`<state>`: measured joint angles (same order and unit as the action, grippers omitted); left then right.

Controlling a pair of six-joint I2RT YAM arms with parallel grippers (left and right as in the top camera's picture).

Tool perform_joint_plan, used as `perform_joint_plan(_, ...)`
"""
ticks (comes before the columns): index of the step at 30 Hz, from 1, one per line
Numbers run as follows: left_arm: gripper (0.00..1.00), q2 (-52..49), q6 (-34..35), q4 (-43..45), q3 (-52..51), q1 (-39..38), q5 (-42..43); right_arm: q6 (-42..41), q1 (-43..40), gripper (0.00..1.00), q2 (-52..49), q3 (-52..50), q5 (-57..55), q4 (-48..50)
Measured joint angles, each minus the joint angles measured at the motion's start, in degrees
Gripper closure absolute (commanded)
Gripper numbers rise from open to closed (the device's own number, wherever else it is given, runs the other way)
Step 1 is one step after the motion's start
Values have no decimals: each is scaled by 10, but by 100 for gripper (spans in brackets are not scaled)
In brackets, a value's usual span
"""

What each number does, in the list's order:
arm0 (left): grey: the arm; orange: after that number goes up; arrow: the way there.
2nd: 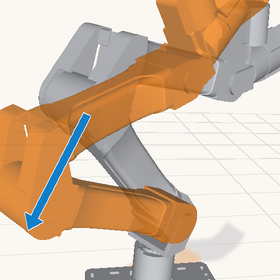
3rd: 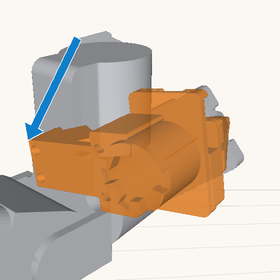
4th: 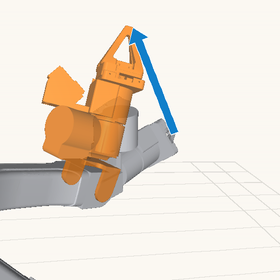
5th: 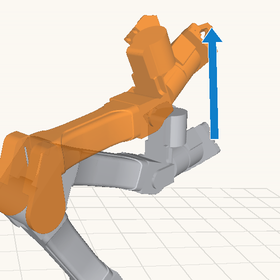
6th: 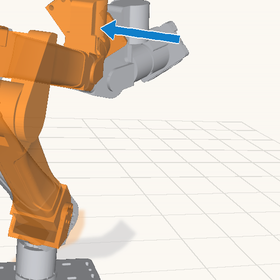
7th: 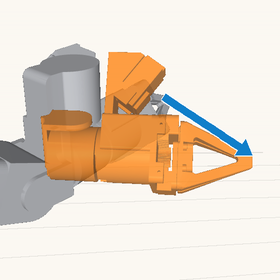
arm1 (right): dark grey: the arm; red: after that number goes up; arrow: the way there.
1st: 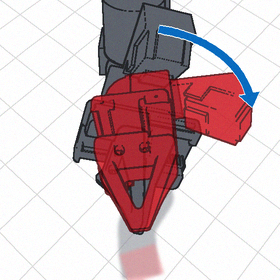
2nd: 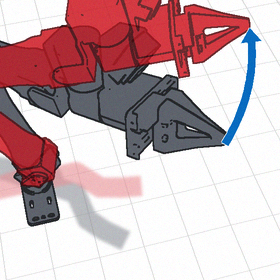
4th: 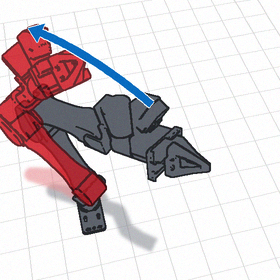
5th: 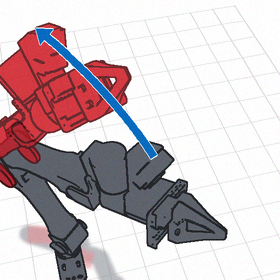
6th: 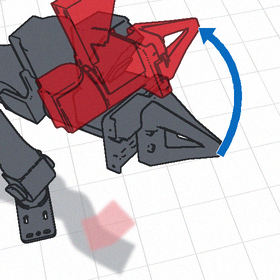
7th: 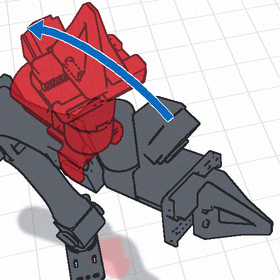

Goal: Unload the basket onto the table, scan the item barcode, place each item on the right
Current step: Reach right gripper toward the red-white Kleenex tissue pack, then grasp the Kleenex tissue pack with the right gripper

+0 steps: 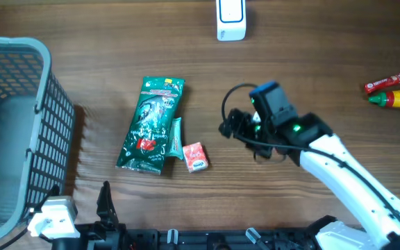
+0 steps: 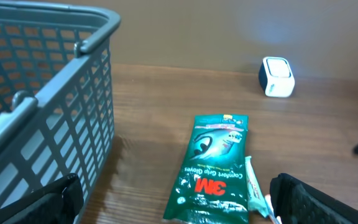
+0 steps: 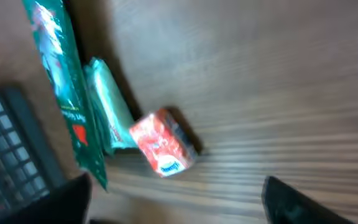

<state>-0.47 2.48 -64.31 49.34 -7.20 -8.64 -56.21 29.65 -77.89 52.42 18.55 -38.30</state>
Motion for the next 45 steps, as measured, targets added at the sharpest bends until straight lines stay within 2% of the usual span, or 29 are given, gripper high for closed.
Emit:
perform_joint_plan(4,0,0,0,0,0,0,0,-88,0,25,-20,-104,84,117)
perform_joint_plan(8,0,0,0,0,0,0,0,-138,28,30,-25,-116,106,158)
perform_joint_plan(9,0,0,0,0,0,0,0,-156,55,35,-25,-116,101,177)
perform_joint_plan(15,0,0,0,0,0,0,0,-272,177,37,-25,-116,3,191)
perform_joint_plan(18,0,0,0,0,0,0,0,-316,196,39,-36,-116,-52,214)
perform_joint_plan(19,0,0,0,0,0,0,0,-323,196,45,-52,-116,-61,236)
perform_joint_plan(22,0,0,0,0,0,0,0,-333,196,48,-117,-118,-50,301)
perform_joint_plan(24,0,0,0,0,0,0,0,-336,196,50,-141,-118,-43,305)
perform_joint_plan(26,0,0,0,0,0,0,0,-336,196,56,-151,-118,-42,305)
perform_joint_plan(27,0,0,0,0,0,0,0,-337,196,64,-152,-118,-42,306)
perform_joint_plan(28,0,0,0,0,0,0,0,-337,196,76,-153,-118,-43,305)
perform_joint_plan(30,0,0,0,0,0,0,0,-337,196,96,-154,-118,-55,299)
perform_joint_plan(34,0,0,0,0,0,0,0,-311,195,96,-154,-116,-62,286)
perform_joint_plan(38,0,0,0,0,0,0,0,-179,163,95,-137,-116,-41,247)
perform_joint_plan(39,0,0,0,0,0,0,0,-143,149,92,-121,-116,-42,222)
perform_joint_plan(40,0,0,0,0,0,0,0,-109,134,80,-100,-115,-48,191)
perform_joint_plan(43,0,0,0,0,0,0,0,-25,109,12,-33,-109,-99,100)
perform_joint_plan(44,0,0,0,0,0,0,0,28,100,1,-2,-102,-126,78)
perform_joint_plan(45,0,0,0,0,0,0,0,64,98,0,15,-89,-144,60)
